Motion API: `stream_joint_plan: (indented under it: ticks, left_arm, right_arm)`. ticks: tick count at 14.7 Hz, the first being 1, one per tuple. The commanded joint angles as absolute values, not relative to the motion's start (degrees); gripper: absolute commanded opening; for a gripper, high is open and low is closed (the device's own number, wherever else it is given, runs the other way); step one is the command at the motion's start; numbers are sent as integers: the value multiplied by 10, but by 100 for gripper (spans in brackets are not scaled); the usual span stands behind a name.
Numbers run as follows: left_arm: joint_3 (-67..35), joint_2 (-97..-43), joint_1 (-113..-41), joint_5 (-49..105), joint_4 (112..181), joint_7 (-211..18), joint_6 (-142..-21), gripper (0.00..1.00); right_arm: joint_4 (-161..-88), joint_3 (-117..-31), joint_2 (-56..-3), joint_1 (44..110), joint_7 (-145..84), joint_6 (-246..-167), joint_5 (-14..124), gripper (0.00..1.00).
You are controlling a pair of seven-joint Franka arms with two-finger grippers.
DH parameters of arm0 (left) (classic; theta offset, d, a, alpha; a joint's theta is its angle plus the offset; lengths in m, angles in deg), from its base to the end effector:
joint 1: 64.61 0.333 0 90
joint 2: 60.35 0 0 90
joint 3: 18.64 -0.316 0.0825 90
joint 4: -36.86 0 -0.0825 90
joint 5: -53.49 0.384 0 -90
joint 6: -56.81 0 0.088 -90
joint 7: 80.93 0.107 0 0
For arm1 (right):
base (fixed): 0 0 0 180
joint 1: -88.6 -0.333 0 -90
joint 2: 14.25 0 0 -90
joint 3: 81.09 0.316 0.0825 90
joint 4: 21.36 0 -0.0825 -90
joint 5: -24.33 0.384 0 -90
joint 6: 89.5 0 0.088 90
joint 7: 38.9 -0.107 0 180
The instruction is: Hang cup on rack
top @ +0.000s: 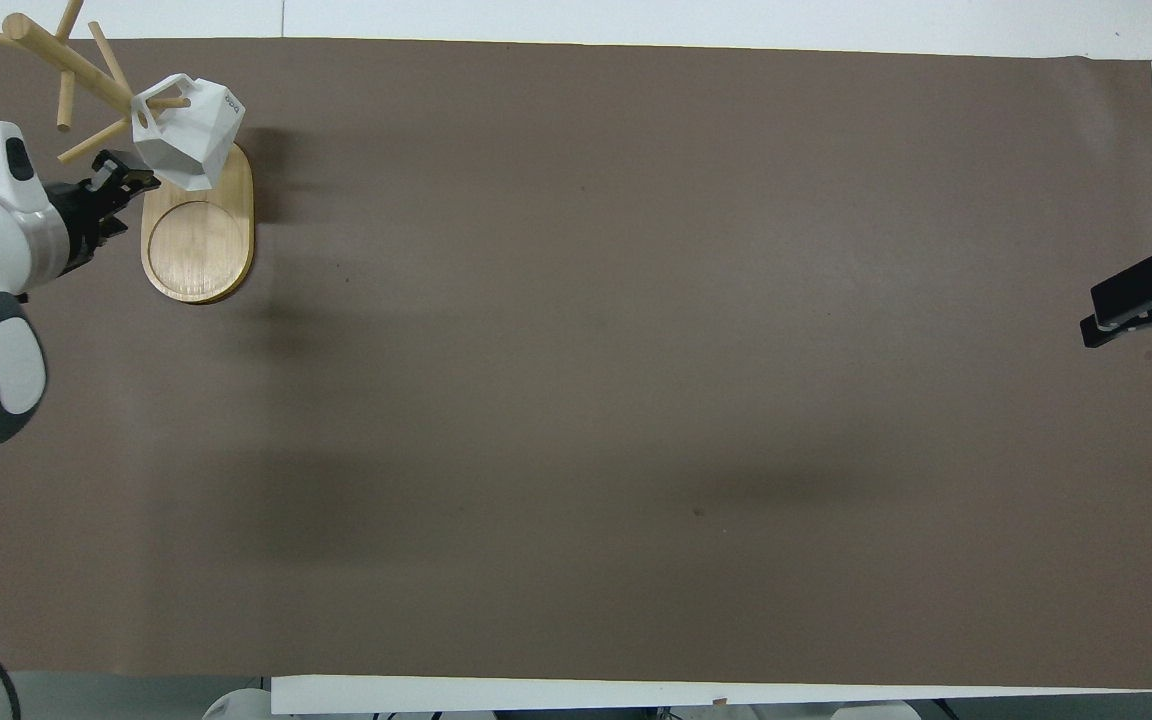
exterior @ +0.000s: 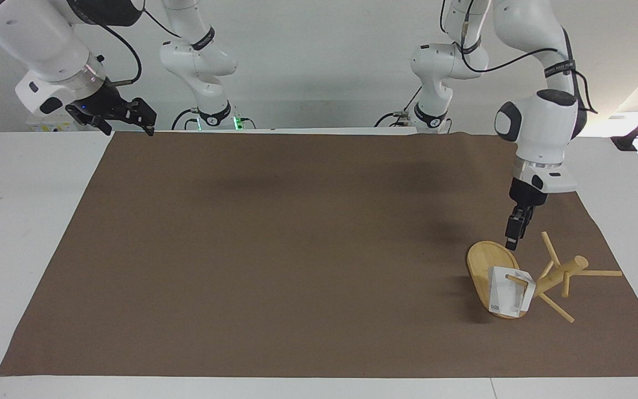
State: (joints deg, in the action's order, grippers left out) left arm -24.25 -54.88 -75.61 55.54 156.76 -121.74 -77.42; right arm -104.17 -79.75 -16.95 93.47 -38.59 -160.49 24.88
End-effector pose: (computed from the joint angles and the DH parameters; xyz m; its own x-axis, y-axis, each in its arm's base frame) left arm 0.5526 -0.0503 0.5006 0.7787 0.5658 0.2711 0.5282 -0.8244 0.2034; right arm 0.5311 -0.0319 0.6314 0.9667 -0.0508 -0.2506 -0.0556 -0.9984 -0.0120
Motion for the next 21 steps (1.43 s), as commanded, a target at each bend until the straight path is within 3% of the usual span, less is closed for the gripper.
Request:
stream_joint_plan:
  ticks: [1, 6, 10, 14, 21]
  left_arm:
    - [-238, -524, -753, 566, 1472, -1095, -545, 100]
    - [-239, -551, -747, 558, 1366, -880, -378, 100]
    - [-245, -560, -739, 538, 1344, -867, -345, 99]
    - [-242, -647, -738, 538, 1228, -848, -261, 99]
    - [-243, -632, -739, 544, 1240, -737, -242, 100]
  right_arm:
    - [-1060, -792, -155, 940, -392, -1608, 244, 100]
    - [-1060, -792, -155, 940, -392, -1608, 244, 100]
    - [-1060, -792, -155, 940, -392, -1608, 244, 100]
    - [-1060, -792, -155, 940, -392, -1607, 244, 100]
    - [-1060, -792, -155, 940, -392, -1608, 244, 100]
